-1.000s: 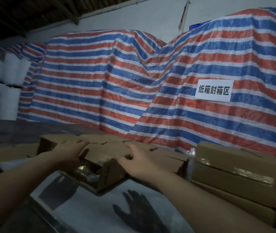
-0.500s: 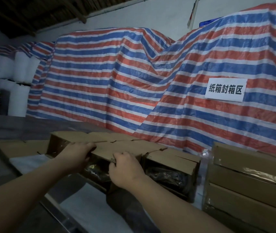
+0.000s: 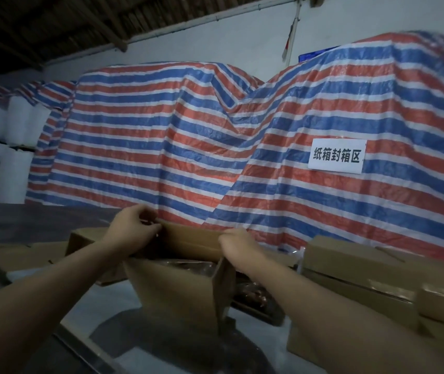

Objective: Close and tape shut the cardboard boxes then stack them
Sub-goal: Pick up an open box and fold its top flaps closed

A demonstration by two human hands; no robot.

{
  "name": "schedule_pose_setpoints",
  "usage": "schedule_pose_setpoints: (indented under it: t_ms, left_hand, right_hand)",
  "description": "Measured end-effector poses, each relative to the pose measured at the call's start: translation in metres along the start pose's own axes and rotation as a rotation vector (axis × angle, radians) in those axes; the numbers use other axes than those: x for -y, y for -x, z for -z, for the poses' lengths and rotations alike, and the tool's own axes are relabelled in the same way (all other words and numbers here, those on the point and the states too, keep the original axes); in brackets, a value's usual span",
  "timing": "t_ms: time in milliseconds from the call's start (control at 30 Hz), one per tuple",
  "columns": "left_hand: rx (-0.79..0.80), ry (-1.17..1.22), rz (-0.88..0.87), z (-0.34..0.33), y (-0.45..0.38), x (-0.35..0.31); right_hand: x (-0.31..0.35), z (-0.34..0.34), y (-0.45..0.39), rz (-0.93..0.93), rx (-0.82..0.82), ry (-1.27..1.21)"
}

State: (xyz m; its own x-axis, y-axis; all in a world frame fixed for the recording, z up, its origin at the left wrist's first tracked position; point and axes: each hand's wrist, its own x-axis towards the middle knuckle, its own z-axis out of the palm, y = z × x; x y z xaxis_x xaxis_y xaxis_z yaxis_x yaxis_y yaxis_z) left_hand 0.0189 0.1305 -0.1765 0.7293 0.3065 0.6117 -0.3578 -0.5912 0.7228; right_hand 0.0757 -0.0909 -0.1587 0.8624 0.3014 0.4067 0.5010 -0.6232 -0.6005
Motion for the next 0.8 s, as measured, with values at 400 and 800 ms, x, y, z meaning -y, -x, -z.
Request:
schedule_pose_setpoints:
  t_ms: [400,800]
  left_hand:
    - [0.375,0.721,0.099,-0.066,0.045,-0.144]
    - [0.392,0.891,0.222,-0.196,0.157,-0.250]
  right_hand:
    - [-0.032,0.198,0.109,-0.373,-0.034,-0.348]
    - [-0.125,0.314,0.228,-0.606,-0.182,-0.530]
